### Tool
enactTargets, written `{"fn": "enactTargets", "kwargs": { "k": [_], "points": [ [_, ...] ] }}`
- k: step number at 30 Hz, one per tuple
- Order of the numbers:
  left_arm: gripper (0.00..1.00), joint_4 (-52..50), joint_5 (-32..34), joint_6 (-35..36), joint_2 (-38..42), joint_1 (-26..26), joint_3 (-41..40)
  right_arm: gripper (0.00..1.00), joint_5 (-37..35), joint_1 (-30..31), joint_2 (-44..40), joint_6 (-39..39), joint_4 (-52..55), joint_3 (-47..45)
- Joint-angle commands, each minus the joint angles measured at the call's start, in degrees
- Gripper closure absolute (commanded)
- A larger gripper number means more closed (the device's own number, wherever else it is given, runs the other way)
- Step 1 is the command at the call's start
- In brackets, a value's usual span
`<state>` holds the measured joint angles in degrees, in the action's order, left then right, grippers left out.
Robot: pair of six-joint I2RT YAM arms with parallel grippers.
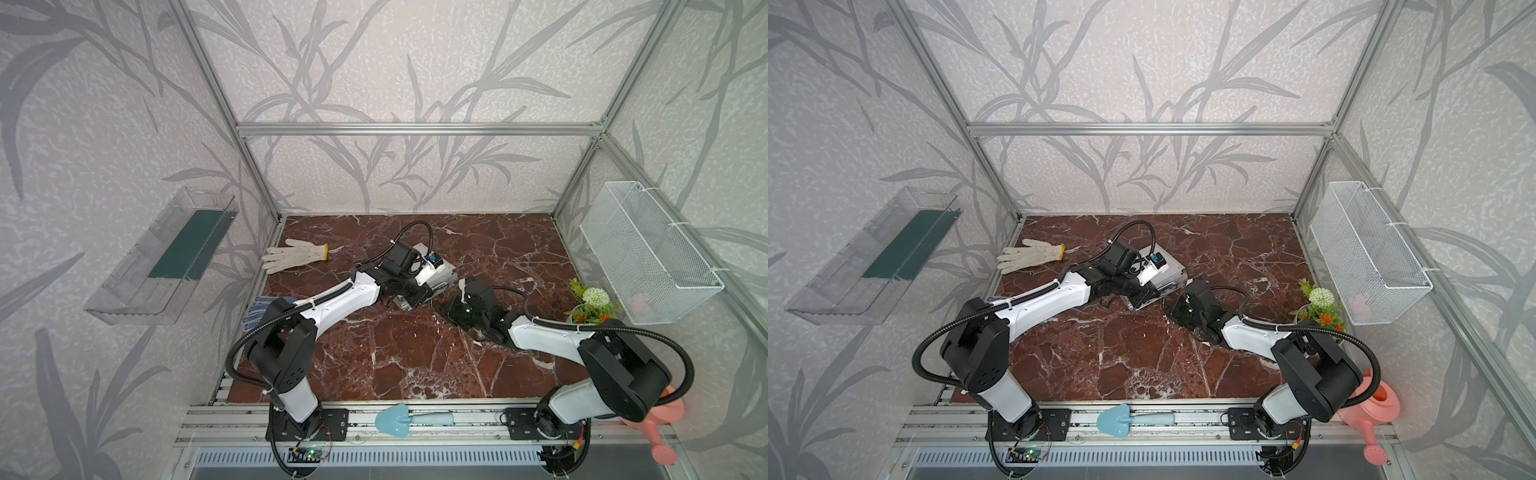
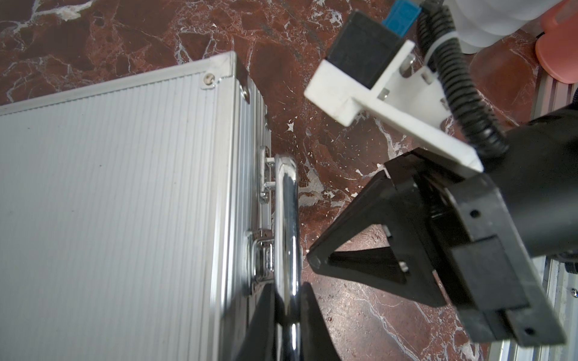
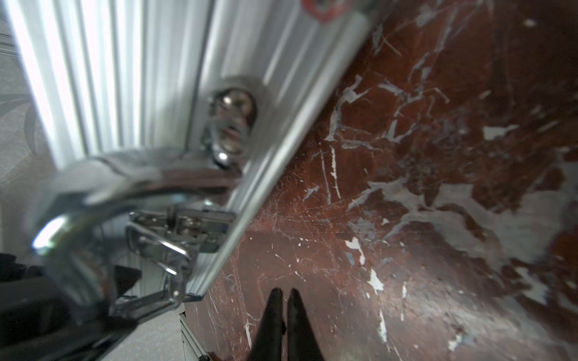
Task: Open the poker set cases
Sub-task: Open the fastener on the poker set case.
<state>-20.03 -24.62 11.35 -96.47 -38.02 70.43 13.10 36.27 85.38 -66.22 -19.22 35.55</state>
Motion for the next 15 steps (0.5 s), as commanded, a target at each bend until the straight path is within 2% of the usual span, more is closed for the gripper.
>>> {"fn": "enactTargets", "kwargs": {
  "k": [1,10,15],
  "points": [
    [1.00,3.3,-3.5,1.5,1.8,-1.6,1.4,0.92,-2.6,0.5,-0.5,-0.3,-2.8,3.0],
    [1.00,3.4,-3.3,1.5,1.7,-1.9,1.3,0.93,-4.4,0.5,-0.2,-1.0,-5.2,3.1],
    [1.00,3.2,-2.2,2.2,0.6,-1.9,0.9,0.92,-4.2,0.1,-5.4,0.5,-0.4,1.9]
  ]
}}
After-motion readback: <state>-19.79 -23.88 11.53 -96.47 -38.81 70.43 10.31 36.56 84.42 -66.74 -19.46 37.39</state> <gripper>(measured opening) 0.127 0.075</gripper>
